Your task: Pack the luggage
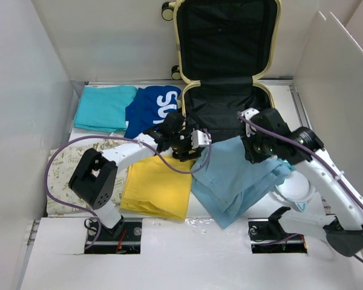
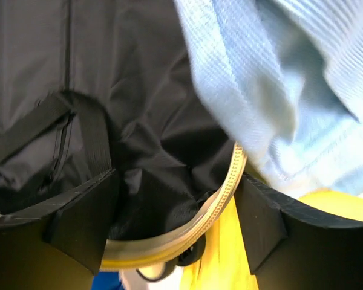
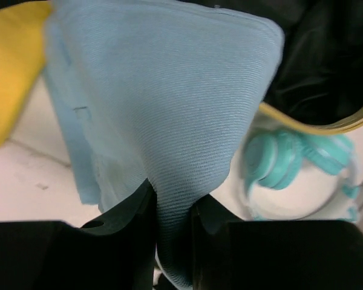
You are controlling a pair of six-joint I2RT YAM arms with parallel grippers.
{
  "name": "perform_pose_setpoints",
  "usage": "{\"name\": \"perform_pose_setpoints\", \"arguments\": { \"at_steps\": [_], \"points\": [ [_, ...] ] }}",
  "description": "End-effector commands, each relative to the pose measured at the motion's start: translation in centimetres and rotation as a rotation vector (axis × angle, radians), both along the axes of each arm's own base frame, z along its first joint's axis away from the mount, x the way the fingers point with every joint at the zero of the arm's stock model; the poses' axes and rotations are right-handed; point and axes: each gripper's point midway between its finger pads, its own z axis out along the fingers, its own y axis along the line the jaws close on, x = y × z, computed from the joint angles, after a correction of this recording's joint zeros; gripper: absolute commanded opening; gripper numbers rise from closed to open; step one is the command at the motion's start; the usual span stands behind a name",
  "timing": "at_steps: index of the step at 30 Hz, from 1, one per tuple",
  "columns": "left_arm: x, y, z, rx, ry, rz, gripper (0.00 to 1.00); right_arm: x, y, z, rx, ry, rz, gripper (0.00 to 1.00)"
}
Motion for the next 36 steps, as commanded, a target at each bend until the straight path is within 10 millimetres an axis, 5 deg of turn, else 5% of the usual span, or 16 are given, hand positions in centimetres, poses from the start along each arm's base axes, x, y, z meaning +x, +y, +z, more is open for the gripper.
{"name": "perform_pose_setpoints", "arguments": {
  "at_steps": [1, 4, 8, 11, 15, 22, 24, 25, 32, 36],
  "points": [
    [5.1, 0.8, 7.4, -0.104, -0.155, 0.146, 0.72, 8.1, -1.1, 5.0, -0.05, -0.306, 0.001, 0.0],
    [5.5, 1.9, 7.2, -0.038, -0.201, 0.157, 0.72, 11.3, -2.3, 7.2, -0.109, -0.38, 0.009, 0.0],
    [4.7, 2.5, 4.7, 0.022, -0.206, 0.131, 0.71, 14.8, -1.1, 9.7, -0.11, -0.422, 0.08, 0.0],
    [4.1, 2.7, 3.2, 0.025, -0.179, 0.13, 0.71, 15.3, 0.3, 12.5, -0.051, -0.473, 0.126, 0.0],
    [5.0, 3.3, 3.0, 0.01, -0.165, 0.184, 0.71, 17.8, 0.8, 12.8, -0.059, -0.511, 0.154, 0.0],
    [5.5, 3.6, 3.1, 0.021, -0.168, 0.186, 0.71, 26.2, -0.6, 8.4, -0.063, -0.521, 0.165, 0.0],
    [6.0, 4.3, 2.3, 0.039, -0.171, 0.211, 0.71, 27.7, 0.0, 8.4, 0.008, -0.526, 0.184, 0.0],
    [6.0, 4.3, 2.3, 0.039, -0.171, 0.212, 0.71, 28.9, 0.2, 9.9, 0.036, -0.571, 0.176, 0.0],
    [6.2, 4.9, 1.7, 0.053, -0.139, 0.255, 0.72, 35.8, 0.9, 8.0, 0.202, -0.58, 0.034, 0.0],
    [5.9, 5.3, 1.9, 0.066, -0.124, 0.268, 0.72, 38.2, -1.0, 2.9, 0.338, -0.475, -0.164, 0.0]
  ]
}}
